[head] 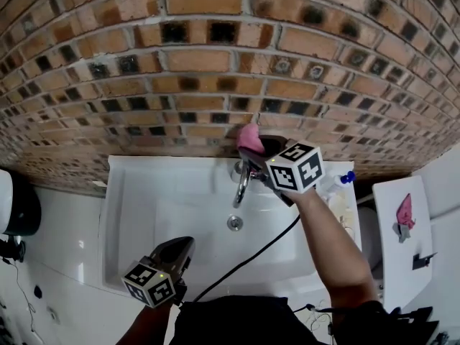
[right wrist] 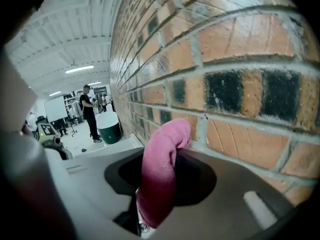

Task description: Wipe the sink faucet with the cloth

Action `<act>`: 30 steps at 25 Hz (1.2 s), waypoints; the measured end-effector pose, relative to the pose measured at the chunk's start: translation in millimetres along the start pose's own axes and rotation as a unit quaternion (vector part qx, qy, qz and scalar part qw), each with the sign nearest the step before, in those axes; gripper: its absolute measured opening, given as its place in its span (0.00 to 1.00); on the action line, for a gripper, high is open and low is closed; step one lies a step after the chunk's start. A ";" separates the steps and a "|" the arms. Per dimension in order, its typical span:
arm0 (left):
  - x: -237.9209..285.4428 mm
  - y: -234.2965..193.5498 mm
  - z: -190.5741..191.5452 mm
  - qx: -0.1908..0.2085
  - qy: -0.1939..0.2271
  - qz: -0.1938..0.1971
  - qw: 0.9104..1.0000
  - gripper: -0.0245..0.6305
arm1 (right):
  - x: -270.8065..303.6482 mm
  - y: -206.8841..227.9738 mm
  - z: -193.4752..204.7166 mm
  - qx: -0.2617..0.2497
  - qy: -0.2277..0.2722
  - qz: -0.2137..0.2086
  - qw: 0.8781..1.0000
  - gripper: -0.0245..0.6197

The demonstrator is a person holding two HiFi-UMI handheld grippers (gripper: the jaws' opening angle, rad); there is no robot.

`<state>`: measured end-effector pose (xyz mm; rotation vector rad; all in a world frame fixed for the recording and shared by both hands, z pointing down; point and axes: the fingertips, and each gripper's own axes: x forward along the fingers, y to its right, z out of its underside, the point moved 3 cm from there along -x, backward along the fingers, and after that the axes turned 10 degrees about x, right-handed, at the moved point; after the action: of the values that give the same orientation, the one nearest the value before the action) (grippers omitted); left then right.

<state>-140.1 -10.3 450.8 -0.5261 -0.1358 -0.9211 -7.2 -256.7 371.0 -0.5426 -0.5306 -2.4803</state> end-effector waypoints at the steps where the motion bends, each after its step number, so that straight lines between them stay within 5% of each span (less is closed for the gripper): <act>1: -3.2 0.1 0.4 0.001 0.002 0.000 1.000 0.05 | -1.1 -3.5 -0.4 -0.014 -0.001 0.007 1.000 0.26; 8: -22.1 2.5 3.6 0.009 0.008 0.009 1.000 0.05 | -12.2 -34.7 -1.4 -0.124 -0.001 0.050 0.991 0.26; 16: -41.2 7.1 11.8 0.019 0.006 0.035 0.999 0.05 | -22.4 -78.1 13.2 -0.286 0.010 0.121 0.950 0.26; 23: -62.0 4.2 22.3 0.034 -0.016 0.056 0.998 0.05 | -32.6 -109.1 36.2 -0.308 0.040 0.159 0.937 0.26; 30: -71.8 5.8 28.1 0.055 -0.032 0.083 0.994 0.05 | -36.5 -131.1 71.2 -0.284 0.038 0.178 0.941 0.26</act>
<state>-176.0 58.1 449.2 -0.4566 -0.1967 -0.7299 -35.9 -106.1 380.2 -0.6843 0.3148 -2.2637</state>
